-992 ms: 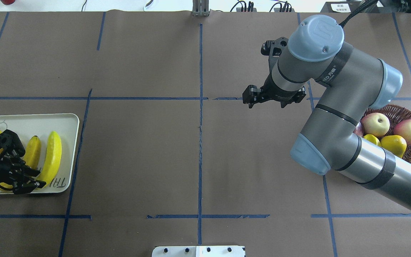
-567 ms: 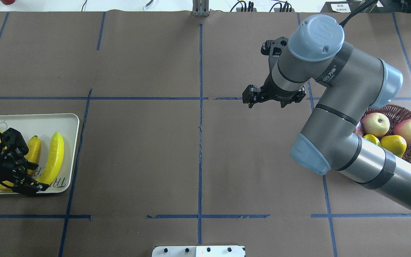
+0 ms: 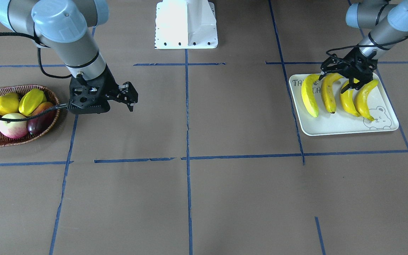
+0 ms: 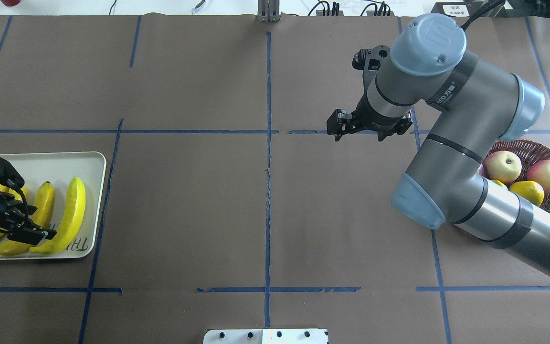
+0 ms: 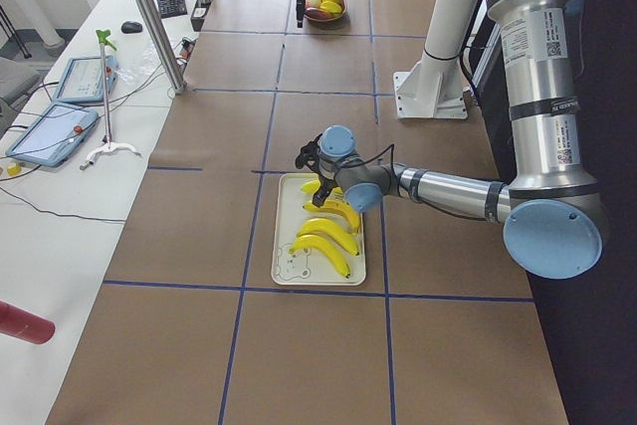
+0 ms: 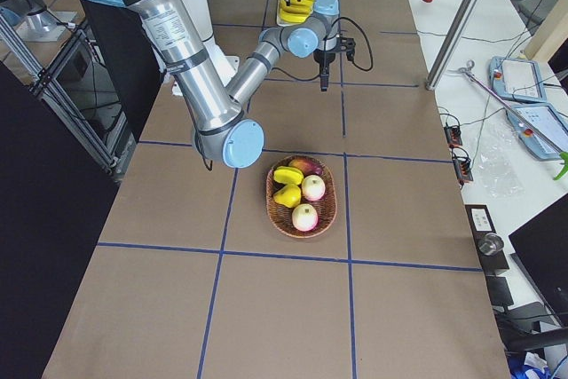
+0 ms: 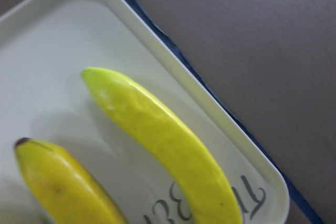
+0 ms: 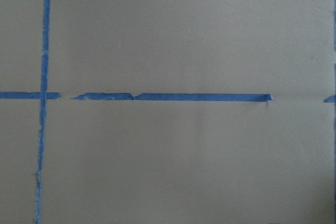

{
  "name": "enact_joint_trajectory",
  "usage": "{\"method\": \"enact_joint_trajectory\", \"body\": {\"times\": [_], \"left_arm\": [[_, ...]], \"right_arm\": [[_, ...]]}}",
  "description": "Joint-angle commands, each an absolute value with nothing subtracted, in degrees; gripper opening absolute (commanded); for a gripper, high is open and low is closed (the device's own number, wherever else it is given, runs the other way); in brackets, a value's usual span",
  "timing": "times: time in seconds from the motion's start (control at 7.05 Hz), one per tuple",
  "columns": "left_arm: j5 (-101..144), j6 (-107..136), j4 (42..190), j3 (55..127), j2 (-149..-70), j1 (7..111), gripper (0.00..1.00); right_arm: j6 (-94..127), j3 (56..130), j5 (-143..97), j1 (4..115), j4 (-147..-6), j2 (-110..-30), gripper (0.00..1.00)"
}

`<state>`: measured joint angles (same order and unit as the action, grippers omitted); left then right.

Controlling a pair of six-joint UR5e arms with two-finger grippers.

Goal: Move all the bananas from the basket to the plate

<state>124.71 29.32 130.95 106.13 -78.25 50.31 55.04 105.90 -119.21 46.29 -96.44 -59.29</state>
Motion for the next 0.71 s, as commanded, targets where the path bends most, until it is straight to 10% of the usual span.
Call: {"method": "enact_joint_trajectory", "body": {"times": [0.0,0.57], "left_arm": [[124.7,22.0,118.5,107.7,-78.7,55.6,1.0],[127.4,-9.4,98.1,103.7,-82.7,77.0,1.0]], "right_arm": [[43.1,107.2,-123.9,53.4,-96.7,-65.1,1.0],[3.2,107.1,-128.5,69.2,-96.4,-83.1,1.0]]}}
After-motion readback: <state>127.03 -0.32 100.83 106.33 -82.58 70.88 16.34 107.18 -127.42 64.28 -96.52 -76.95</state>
